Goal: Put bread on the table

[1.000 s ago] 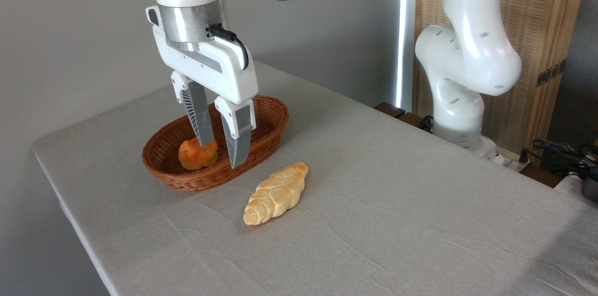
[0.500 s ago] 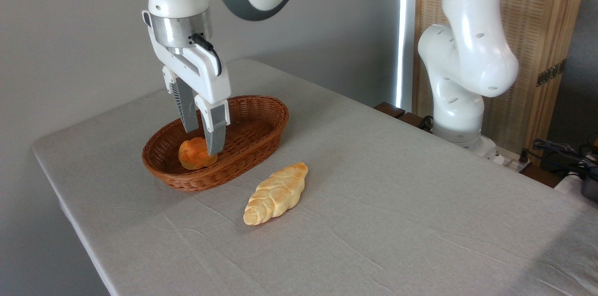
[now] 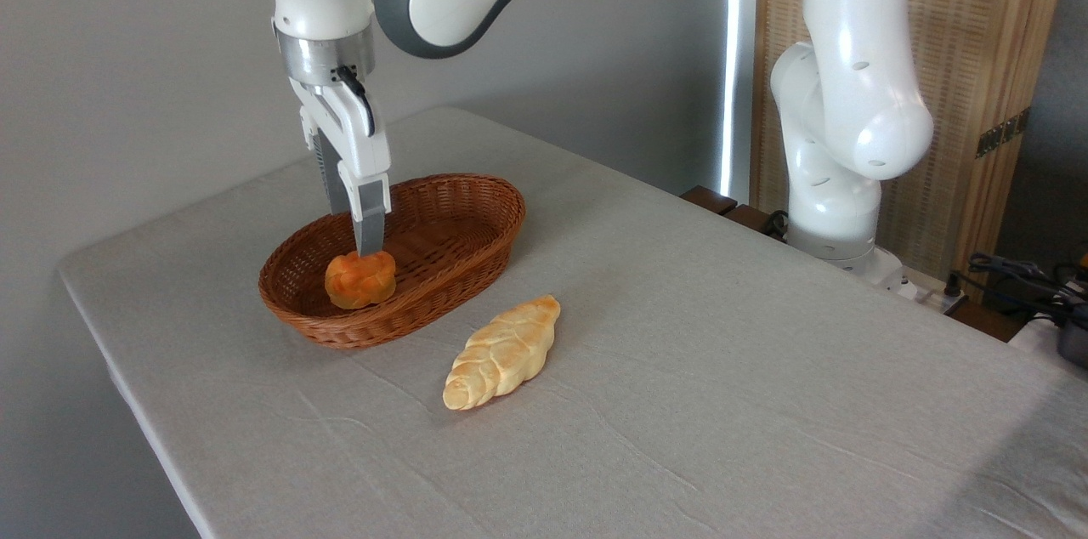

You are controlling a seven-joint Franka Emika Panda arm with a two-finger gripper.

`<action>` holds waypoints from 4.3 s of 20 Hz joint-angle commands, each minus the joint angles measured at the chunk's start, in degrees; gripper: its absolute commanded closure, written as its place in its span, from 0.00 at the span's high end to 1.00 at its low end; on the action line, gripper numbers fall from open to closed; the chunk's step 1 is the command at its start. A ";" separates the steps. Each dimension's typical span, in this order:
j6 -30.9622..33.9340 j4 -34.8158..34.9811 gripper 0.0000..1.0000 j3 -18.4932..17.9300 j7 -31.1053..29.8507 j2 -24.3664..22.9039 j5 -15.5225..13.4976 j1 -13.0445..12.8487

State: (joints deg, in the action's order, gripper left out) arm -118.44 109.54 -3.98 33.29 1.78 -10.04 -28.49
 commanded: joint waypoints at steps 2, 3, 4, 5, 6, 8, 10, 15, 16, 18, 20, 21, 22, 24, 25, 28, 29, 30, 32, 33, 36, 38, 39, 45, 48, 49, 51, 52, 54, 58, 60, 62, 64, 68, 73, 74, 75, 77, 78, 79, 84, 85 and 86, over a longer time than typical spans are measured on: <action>-1.62 1.11 1.00 -0.68 -0.50 2.26 -0.51 -1.92; -1.88 1.11 1.00 -0.68 -0.42 2.88 -0.42 -1.92; -2.14 1.11 1.00 -0.77 -0.42 3.23 -0.42 -1.92; -2.84 1.11 1.00 -0.77 -0.42 3.93 -0.33 -1.92; -3.72 1.11 1.00 -0.77 -0.42 4.55 -0.33 -1.92; -5.39 0.85 1.00 -0.77 -0.50 6.13 -0.24 -1.92; -6.98 0.68 1.00 -0.60 -0.50 7.53 -0.24 -2.01; -7.07 0.68 1.00 -0.77 -0.50 7.71 -0.24 -2.54; -7.07 0.76 0.93 -0.77 -0.33 7.63 -0.24 -2.45; -7.07 0.68 0.66 -0.86 -0.33 7.54 0.19 -2.36; -7.07 0.68 0.54 -0.95 -0.15 7.45 0.28 -2.36; -7.07 0.68 0.54 -0.95 -0.33 7.45 0.55 -2.27; -7.07 0.59 0.56 -0.95 -0.42 7.45 0.55 -2.27; -7.07 0.59 0.56 -0.95 -0.33 7.45 0.55 -2.27; -7.07 0.50 0.56 -1.03 -0.33 7.45 0.55 -2.27; -6.98 0.32 0.56 -1.03 -0.42 7.28 0.55 -2.27; -6.98 0.32 0.56 -1.03 -0.42 7.19 0.55 -2.27; -6.98 0.32 0.57 -1.03 -0.42 7.01 0.55 -2.27; -6.81 0.32 0.58 -0.95 -0.42 6.84 0.55 -2.27; -6.81 0.32 0.58 -0.95 -0.42 6.84 0.55 -2.27; -6.72 0.32 0.57 -0.95 -0.42 6.57 0.55 -2.27; -6.63 0.41 0.57 -0.95 -0.42 6.49 0.55 -2.27; -6.63 0.32 0.57 -0.95 -0.42 6.49 0.55 -2.27; -5.41 0.41 0.58 -0.95 -2.26 4.21 0.46 -2.27; -2.42 0.50 0.59 -1.21 -2.53 1.66 0.46 -2.10; -1.19 0.50 0.60 -1.38 -2.53 0.78 0.46 -1.92; 0.74 0.50 0.61 -1.65 -2.26 -1.68 0.46 -0.70; 1.62 0.59 0.61 -1.65 -2.09 -3.08 0.55 0.18; 3.12 0.59 0.61 -1.65 -1.82 -5.28 0.46 2.55; 3.21 0.68 0.63 -1.65 1.50 -6.43 1.94 8.35; 2.78 2.07 0.63 -2.61 4.66 -6.26 4.32 10.46; 1.20 3.31 0.63 -6.81 9.31 -5.82 4.33 10.65; -0.47 3.66 0.66 -8.85 11.62 -4.77 3.98 10.65; -4.77 3.84 0.92 -10.00 11.89 -0.65 4.50 10.82; -7.16 3.84 1.00 -10.26 11.89 2.53 4.77 10.91; -7.16 3.84 1.00 -10.26 11.89 2.88 4.85 10.91; -7.24 3.75 1.00 -10.26 11.89 3.23 4.86 10.91; -7.42 3.75 1.00 -10.26 11.89 3.32 4.85 10.91; -7.42 3.75 1.00 -10.26 11.89 3.32 4.86 10.91; -7.42 3.66 1.00 -10.26 11.89 3.32 4.86 10.91; -7.33 3.14 1.00 -10.35 11.63 2.62 4.68 10.91; -7.25 2.35 1.00 -10.35 11.28 2.10 4.59 10.82; -7.07 1.74 1.00 -10.26 11.45 0.96 4.59 10.82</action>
State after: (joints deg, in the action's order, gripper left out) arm -125.28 112.94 -13.82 44.84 4.85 -5.92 -17.31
